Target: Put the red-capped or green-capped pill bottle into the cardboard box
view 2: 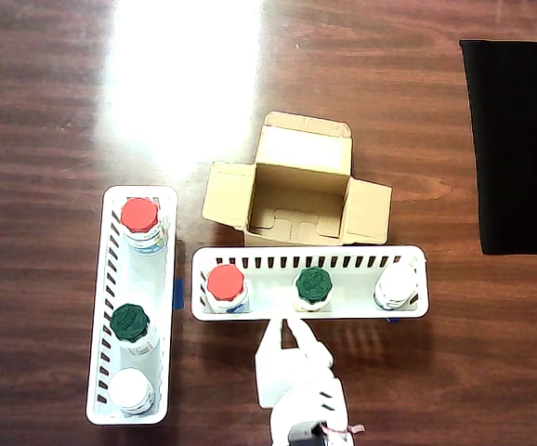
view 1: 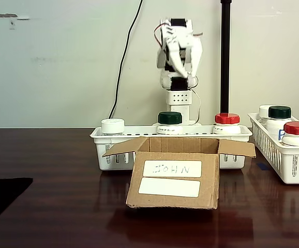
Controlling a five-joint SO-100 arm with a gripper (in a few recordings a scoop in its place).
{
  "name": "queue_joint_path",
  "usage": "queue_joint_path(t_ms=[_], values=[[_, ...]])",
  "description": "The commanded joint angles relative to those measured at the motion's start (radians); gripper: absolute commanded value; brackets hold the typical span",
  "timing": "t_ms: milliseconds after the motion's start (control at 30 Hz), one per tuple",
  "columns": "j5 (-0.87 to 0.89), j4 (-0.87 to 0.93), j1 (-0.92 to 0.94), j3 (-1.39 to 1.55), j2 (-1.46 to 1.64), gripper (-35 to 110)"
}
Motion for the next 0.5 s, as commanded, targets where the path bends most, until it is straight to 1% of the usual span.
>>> queue_joint_path(t_ms=[0, 100, 267, 367, 467], values=[[-0.031, -0.087, -0.084, -0.155, -0.153, 26], [-0.035, -0.123, -0.132, -0.262, -0.287, 44], [-0.06, -0.215, -0.245, -0.445, -0.518, 66], [-0.064, -0.305, -0.298, -0.52, -0.644, 74], [-0.064, -0.417, -0.337, -0.572, -0.764, 77]])
